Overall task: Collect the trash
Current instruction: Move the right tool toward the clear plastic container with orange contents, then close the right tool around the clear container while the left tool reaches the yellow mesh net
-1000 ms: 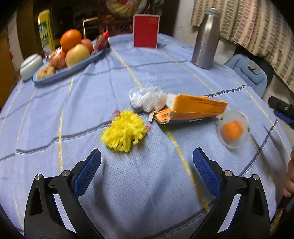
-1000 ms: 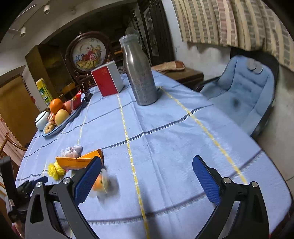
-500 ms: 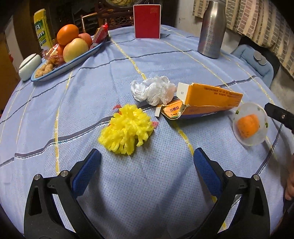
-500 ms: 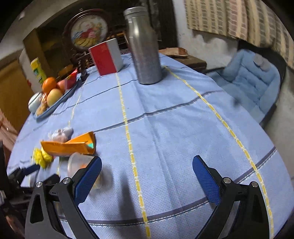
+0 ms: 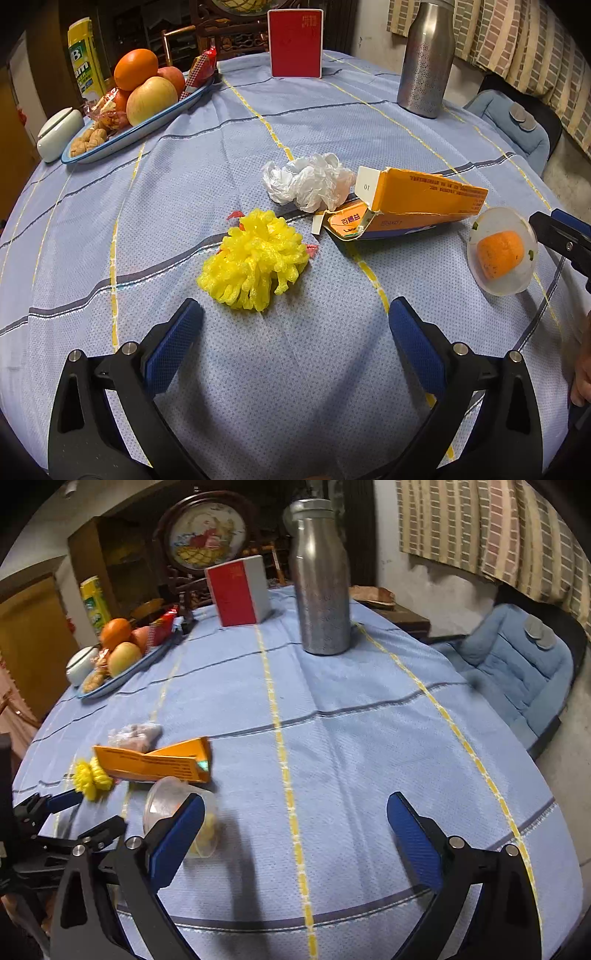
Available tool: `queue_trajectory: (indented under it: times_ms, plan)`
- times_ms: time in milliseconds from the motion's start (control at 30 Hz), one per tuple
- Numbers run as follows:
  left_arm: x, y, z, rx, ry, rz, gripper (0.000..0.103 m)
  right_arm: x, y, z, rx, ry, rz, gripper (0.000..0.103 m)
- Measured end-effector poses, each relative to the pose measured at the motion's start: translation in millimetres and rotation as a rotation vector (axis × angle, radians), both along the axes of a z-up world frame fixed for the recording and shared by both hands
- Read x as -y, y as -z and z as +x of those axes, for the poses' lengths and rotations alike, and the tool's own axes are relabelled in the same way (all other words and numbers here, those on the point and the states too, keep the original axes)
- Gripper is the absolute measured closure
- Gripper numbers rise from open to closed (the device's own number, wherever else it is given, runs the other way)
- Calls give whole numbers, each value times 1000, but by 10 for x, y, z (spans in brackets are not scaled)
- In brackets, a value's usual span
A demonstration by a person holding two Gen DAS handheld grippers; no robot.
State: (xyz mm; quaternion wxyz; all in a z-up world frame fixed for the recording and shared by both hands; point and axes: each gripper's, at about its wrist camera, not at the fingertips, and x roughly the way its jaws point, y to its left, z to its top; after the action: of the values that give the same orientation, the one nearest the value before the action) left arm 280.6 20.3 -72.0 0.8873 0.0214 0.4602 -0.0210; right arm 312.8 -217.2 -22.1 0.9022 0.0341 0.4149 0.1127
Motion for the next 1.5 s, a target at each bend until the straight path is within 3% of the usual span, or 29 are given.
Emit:
queue_trajectory:
  times_ms: [333, 767, 1000, 1267, 1500]
  plan:
    - [0, 2, -1, 0, 0, -1, 5, -133, -58, -79, 33, -110, 13, 6]
    - [0, 0, -2, 0, 2, -2, 5, -466, -45, -195, 22, -315, -49, 6]
    - [-21, -8, -7, -3, 29, -2, 6, -508, -68, -235, 28, -346, -48, 6]
    - [-375, -17, 124, -3, -88, -16, 6, -578, -64, -275, 32, -391, -63, 6]
    - [-386, -6, 136, 2, -95, -3, 5, -775, -82, -367, 30, -424, -50, 6]
